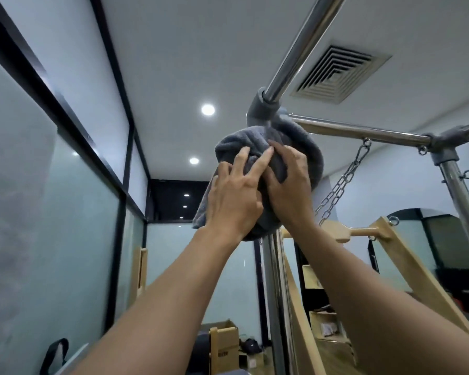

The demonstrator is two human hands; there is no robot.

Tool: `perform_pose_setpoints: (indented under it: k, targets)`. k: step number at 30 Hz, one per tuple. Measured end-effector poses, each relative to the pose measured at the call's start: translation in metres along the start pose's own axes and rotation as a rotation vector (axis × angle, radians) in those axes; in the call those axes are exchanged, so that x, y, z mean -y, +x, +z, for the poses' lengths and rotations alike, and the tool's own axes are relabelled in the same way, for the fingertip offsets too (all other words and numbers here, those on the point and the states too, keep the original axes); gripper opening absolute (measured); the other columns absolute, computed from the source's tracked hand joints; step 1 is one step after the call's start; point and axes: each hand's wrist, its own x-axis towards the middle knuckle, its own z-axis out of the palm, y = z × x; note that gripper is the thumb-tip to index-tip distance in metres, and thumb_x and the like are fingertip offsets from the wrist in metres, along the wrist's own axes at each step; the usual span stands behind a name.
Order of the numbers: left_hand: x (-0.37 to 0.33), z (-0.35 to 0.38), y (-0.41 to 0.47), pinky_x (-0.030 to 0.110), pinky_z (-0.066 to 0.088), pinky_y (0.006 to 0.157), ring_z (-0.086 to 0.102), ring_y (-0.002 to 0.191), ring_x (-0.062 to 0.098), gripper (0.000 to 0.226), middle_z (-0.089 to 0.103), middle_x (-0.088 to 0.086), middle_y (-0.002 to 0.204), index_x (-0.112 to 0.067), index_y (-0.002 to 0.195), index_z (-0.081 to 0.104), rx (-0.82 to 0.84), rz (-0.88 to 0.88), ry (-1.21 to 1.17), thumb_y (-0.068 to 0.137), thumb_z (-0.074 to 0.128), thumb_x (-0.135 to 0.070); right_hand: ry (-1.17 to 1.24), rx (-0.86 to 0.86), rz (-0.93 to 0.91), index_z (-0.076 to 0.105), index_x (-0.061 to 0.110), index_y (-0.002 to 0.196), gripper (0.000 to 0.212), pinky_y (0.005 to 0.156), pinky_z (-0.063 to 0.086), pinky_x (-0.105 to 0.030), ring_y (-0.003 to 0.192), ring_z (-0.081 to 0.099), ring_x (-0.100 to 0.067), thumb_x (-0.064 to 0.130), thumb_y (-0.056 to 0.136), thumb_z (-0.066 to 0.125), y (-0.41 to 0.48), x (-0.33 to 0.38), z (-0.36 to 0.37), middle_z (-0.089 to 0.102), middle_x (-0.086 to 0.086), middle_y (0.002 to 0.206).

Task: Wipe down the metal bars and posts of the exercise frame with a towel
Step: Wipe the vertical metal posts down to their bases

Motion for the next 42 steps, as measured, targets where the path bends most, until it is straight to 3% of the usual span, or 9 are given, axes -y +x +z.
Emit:
perform_pose_setpoints:
  k: [6, 10, 13, 15, 21, 28, 34, 38, 42]
  targets:
    - [-0.008, 0.038, -0.009, 0.050, 0.026, 0.105, 0.035, 0.127, 0.028, 0.063, 0.010, 0.000, 0.161, -0.054, 0.148, -0.001, 0.148, -0.046, -0.125, 0.090, 0.022, -0.045, 0.155, 0.162, 0.154, 0.033, 0.049, 0.145, 0.055, 0.107, 0.041, -0.034, 0.128, 0.046, -0.006, 0.048, 0.094, 0.055, -0.033, -0.046, -0.013, 0.045, 0.010, 0.141]
    - [-0.005, 0.041, -0.001, 0.050, 0.031, 0.107, 0.041, 0.126, 0.028, 0.058, 0.027, 0.005, 0.155, -0.050, 0.149, 0.013, 0.050, -0.078, -0.261, 0.091, 0.018, -0.052, 0.091, 0.180, 0.130, 0.040, 0.043, 0.138, 0.052, 0.100, 0.049, -0.041, 0.118, 0.055, -0.013, 0.051, 0.090, 0.058, -0.007, -0.036, -0.025, 0.053, 0.000, 0.131]
    - [-0.005, 0.039, 0.014, 0.054, 0.043, 0.098, 0.054, 0.114, 0.030, 0.053, 0.051, 0.006, 0.134, -0.042, 0.144, 0.028, -0.065, -0.155, -0.436, 0.092, 0.027, -0.049, 0.082, 0.190, 0.067, 0.041, 0.038, 0.142, 0.054, 0.109, 0.039, -0.031, 0.128, 0.046, -0.005, 0.049, 0.092, 0.057, 0.025, -0.020, -0.015, 0.050, 0.011, 0.136]
    - [-0.010, 0.038, 0.016, 0.053, 0.042, 0.097, 0.056, 0.111, 0.030, 0.053, 0.057, 0.008, 0.126, -0.036, 0.143, 0.031, -0.095, -0.180, -0.369, 0.091, 0.030, -0.048, 0.189, 0.207, 0.084, 0.047, 0.041, 0.131, 0.037, 0.101, 0.041, -0.019, 0.114, 0.052, 0.011, 0.041, 0.095, 0.056, 0.026, -0.019, -0.009, 0.058, 0.032, 0.118]
    - [-0.014, 0.044, -0.023, 0.039, 0.031, 0.091, 0.053, 0.100, 0.026, 0.042, 0.058, 0.007, 0.105, -0.025, 0.133, 0.048, -0.167, -0.063, -0.016, 0.093, 0.042, -0.039, 0.089, 0.201, 0.294, 0.052, 0.026, 0.117, 0.034, 0.089, 0.052, -0.045, 0.096, 0.063, -0.013, 0.049, 0.092, 0.053, -0.030, -0.036, -0.020, 0.065, 0.002, 0.105]
    - [-0.012, 0.049, -0.002, 0.048, 0.039, 0.109, 0.031, 0.140, 0.029, 0.049, 0.020, 0.010, 0.157, -0.011, 0.139, 0.039, -0.128, -0.128, -0.294, 0.095, 0.050, -0.031, 0.200, 0.170, 0.115, 0.042, 0.031, 0.143, 0.050, 0.108, 0.038, -0.029, 0.127, 0.047, -0.007, 0.031, 0.095, 0.055, 0.001, -0.031, -0.008, 0.049, 0.004, 0.138]
    - [-0.008, 0.070, -0.024, 0.040, 0.017, 0.117, 0.003, 0.151, 0.022, 0.066, 0.001, 0.002, 0.164, -0.026, 0.154, 0.022, 0.003, 0.085, -0.222, 0.092, 0.028, -0.049, 0.190, 0.252, 0.400, 0.058, 0.024, 0.114, 0.026, 0.090, 0.053, -0.043, 0.100, 0.065, -0.015, 0.041, 0.099, 0.048, -0.032, -0.051, -0.031, 0.068, 0.002, 0.103]
    - [0.006, 0.065, 0.003, 0.040, 0.026, 0.118, 0.018, 0.148, 0.018, 0.059, 0.007, 0.002, 0.164, -0.022, 0.156, 0.009, -0.021, -0.082, -0.460, 0.104, 0.035, -0.032, 0.068, 0.092, 0.159, 0.047, 0.029, 0.132, 0.041, 0.098, 0.045, -0.033, 0.111, 0.055, -0.013, 0.036, 0.092, 0.057, -0.008, -0.032, -0.013, 0.057, -0.001, 0.122]
    - [-0.005, 0.064, -0.004, 0.043, 0.024, 0.119, 0.013, 0.149, 0.021, 0.062, 0.007, 0.005, 0.163, -0.017, 0.156, 0.007, -0.023, -0.109, -0.376, 0.103, 0.036, -0.030, 0.146, 0.070, 0.093, 0.046, 0.033, 0.138, 0.043, 0.105, 0.041, -0.033, 0.120, 0.050, -0.006, 0.036, 0.095, 0.053, -0.009, -0.039, -0.001, 0.054, 0.003, 0.130]
